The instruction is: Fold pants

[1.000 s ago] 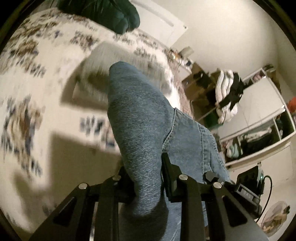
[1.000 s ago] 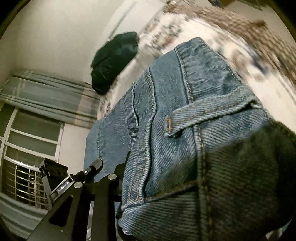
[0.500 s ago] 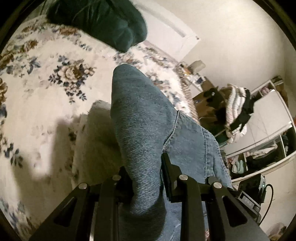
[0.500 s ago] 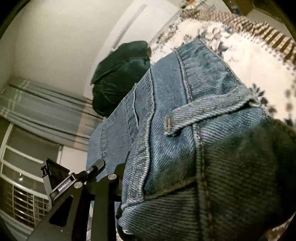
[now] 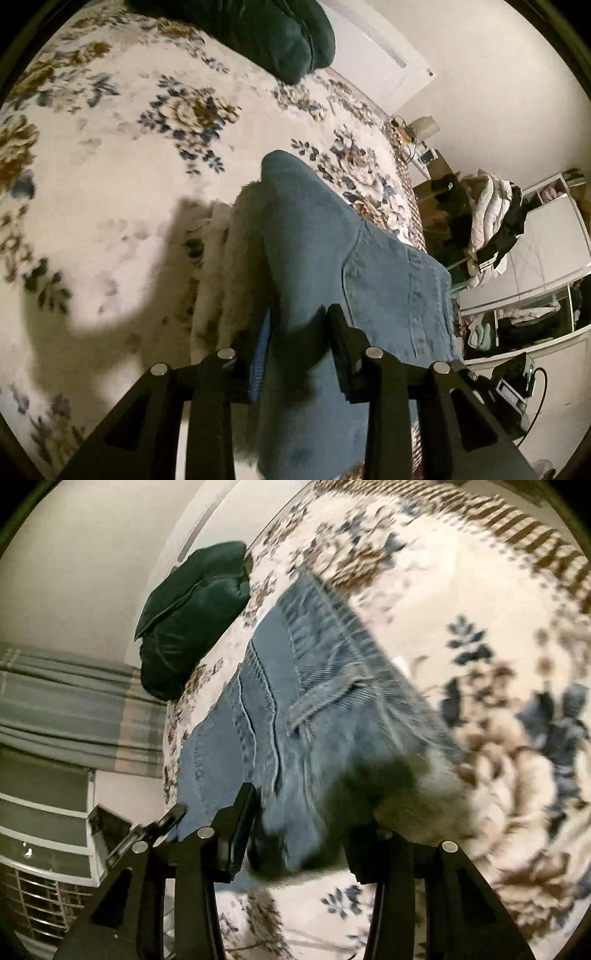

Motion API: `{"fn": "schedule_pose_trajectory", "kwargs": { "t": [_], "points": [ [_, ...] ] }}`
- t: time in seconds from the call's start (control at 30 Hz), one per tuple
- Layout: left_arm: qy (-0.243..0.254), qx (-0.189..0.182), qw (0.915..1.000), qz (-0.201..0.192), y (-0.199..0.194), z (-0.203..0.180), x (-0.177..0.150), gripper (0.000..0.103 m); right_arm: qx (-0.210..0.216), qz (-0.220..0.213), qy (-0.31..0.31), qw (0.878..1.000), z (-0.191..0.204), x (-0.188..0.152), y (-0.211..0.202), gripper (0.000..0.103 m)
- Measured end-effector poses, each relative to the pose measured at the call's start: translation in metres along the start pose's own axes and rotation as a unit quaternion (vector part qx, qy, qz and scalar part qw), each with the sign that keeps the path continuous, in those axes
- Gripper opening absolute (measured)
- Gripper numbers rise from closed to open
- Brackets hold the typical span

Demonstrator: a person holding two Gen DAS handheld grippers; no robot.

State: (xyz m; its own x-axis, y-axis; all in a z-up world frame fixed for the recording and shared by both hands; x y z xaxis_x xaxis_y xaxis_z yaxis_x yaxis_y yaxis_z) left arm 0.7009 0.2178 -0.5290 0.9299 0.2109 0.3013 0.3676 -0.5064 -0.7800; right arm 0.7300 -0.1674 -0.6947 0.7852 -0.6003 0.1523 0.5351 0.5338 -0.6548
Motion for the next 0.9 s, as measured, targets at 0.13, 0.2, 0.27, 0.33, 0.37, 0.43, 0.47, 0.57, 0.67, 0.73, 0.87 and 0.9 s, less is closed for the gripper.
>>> {"fn": "schedule_pose_trajectory", "kwargs": {
  "t": [0.13, 0.2, 0.27, 0.33, 0.37, 0.43, 0.47, 0.57, 0.67, 0.73, 0.87, 0.9],
  "points": [
    [0.041, 0.044, 0.9982, -0.006, -0.003, 0.000, -0.026, 0.030, -0.066, -0.017, -0.024, 0.997, -0.011, -0.002, -0.015, 0.037],
    [0.052, 0.069, 0.9963, -0.002, 0.004, 0.006, -0.036, 0.032, -0.087, -0.021, -0.014, 0.996, -0.027, 0.003, -0.018, 0.036],
    [0.062, 0.084, 0.9946, 0.001, 0.011, 0.011, -0.045, 0.032, -0.095, -0.016, -0.011, 0.995, -0.036, 0.004, -0.015, 0.036],
    [0.071, 0.095, 0.9929, 0.005, 0.016, 0.015, -0.051, 0.032, -0.111, -0.008, -0.014, 0.994, -0.045, 0.001, -0.010, 0.036],
    [0.071, 0.099, 0.9926, 0.006, 0.015, 0.016, -0.052, 0.032, -0.120, -0.004, -0.019, 0.993, -0.048, -0.001, -0.008, 0.036],
    [0.067, 0.107, 0.9920, 0.006, 0.011, 0.014, -0.052, 0.032, -0.132, 0.004, -0.027, 0.991, -0.052, -0.007, -0.005, 0.036],
    [0.068, 0.113, 0.9913, 0.006, 0.010, 0.012, -0.052, 0.032, -0.137, 0.005, -0.031, 0.990, -0.051, -0.007, -0.004, 0.036],
    [0.091, 0.139, 0.9861, -0.008, -0.004, -0.005, -0.053, 0.031, -0.170, -0.007, -0.063, 0.983, -0.035, -0.011, -0.021, 0.051],
    [0.132, 0.195, 0.9715, -0.029, -0.022, -0.028, -0.057, 0.066, -0.216, -0.025, -0.125, 0.968, -0.005, -0.020, -0.041, 0.093],
    [0.145, 0.214, 0.9653, -0.038, -0.031, -0.040, -0.061, 0.095, -0.254, -0.038, -0.170, 0.951, 0.015, -0.028, -0.054, 0.100],
    [0.157, 0.223, 0.9601, -0.062, -0.061, -0.067, -0.073, 0.098, -0.316, -0.071, -0.243, 0.914, 0.052, -0.047, -0.084, 0.103],
    [0.156, 0.223, 0.9599, -0.065, -0.067, -0.071, -0.075, 0.099, -0.323, -0.079, -0.252, 0.909, 0.060, -0.052, -0.093, 0.103]
  ]
}}
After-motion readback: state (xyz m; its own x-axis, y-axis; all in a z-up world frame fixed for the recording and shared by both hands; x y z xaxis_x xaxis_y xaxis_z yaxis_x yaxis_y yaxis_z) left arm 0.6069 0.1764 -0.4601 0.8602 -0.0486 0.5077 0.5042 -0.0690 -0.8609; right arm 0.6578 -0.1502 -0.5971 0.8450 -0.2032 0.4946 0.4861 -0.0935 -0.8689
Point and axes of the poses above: each gripper's, at about its wrist camera, not at the fingertips, and y roughly the way its jaws point, z to its left, x to its top, the point moved 8 cm from there along y, roughly the way its jaws point, and after that the axes turned 3 degrees about x, right-handed, at the moved point
